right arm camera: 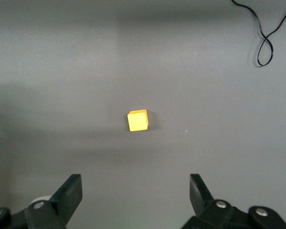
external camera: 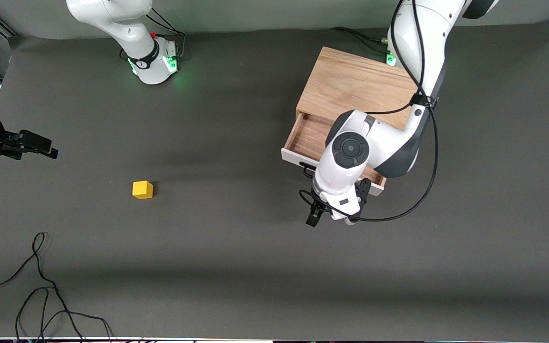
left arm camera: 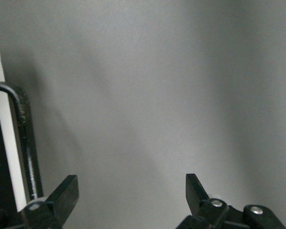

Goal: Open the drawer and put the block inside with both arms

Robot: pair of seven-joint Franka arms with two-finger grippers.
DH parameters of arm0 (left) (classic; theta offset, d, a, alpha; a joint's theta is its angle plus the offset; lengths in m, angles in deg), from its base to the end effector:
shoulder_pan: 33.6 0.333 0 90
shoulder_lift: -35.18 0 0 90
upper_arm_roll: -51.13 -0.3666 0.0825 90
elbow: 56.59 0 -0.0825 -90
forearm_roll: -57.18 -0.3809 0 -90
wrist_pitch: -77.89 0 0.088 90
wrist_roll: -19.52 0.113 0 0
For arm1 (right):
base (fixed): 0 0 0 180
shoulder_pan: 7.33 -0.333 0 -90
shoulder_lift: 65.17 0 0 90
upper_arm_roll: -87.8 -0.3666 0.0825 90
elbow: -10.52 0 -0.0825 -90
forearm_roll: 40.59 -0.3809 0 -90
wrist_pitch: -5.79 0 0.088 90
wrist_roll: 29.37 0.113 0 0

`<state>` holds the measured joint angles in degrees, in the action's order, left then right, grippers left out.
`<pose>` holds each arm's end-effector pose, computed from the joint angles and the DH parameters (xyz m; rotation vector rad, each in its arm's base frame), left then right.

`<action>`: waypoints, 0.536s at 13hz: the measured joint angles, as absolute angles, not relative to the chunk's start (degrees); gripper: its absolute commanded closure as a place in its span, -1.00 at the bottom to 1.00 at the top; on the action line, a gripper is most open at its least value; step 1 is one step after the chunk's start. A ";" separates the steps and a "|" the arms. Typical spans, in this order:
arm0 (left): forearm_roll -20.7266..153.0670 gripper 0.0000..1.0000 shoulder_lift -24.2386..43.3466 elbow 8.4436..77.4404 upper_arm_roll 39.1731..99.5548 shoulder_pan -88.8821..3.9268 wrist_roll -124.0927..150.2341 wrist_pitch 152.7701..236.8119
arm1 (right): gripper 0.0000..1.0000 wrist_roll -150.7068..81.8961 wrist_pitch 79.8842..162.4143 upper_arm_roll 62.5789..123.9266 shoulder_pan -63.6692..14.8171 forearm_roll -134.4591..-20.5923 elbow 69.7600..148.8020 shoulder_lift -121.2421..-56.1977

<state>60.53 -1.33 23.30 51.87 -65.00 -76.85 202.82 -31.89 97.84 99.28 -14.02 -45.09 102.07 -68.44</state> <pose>0.6486 -0.4077 0.3845 2.4995 1.6270 0.0188 0.5709 -0.0356 0.6283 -3.0702 0.0679 0.0657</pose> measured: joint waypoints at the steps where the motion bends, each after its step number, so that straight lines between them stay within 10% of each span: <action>1: 60.52 -1.00 -1.36 22.44 51.71 -64.68 -76.85 203.58 | -1.00 -31.89 97.85 99.28 -14.02 -45.01 102.07 -68.49; 7: 60.07 -1.00 -0.09 17.62 48.53 -61.00 -67.90 203.67 | -1.00 -31.90 97.86 99.29 -14.02 -44.90 102.08 -68.61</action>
